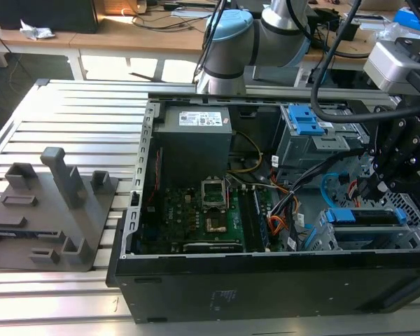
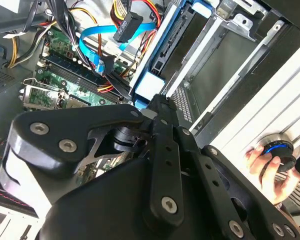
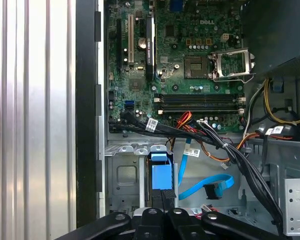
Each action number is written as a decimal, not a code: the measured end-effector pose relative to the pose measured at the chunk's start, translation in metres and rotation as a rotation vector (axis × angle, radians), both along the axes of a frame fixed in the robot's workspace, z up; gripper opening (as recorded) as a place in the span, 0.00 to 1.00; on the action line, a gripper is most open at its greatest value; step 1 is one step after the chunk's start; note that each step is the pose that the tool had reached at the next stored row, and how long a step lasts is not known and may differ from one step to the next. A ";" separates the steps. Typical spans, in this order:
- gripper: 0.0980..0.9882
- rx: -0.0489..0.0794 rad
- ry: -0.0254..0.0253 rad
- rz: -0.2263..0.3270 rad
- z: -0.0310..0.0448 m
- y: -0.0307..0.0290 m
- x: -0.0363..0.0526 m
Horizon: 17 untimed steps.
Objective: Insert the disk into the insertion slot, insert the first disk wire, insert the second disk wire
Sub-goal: 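Insert the first disk wire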
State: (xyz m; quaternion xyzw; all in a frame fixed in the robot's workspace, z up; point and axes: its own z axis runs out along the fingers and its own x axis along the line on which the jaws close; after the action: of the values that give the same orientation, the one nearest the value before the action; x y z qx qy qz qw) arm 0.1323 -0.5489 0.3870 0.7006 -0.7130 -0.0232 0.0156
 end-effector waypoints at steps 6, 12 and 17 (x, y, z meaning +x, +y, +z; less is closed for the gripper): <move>0.01 0.000 0.0026 0.000 0.0000 0.0028 0.0134; 0.01 0.000 0.0046 0.000 -0.0001 0.0157 0.0298; 0.01 -0.002 0.0046 0.000 -0.0001 0.0608 0.0369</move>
State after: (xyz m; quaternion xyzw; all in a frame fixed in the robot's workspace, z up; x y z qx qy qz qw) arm 0.1692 -0.4881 0.3869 0.7005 -0.7130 -0.0241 0.0180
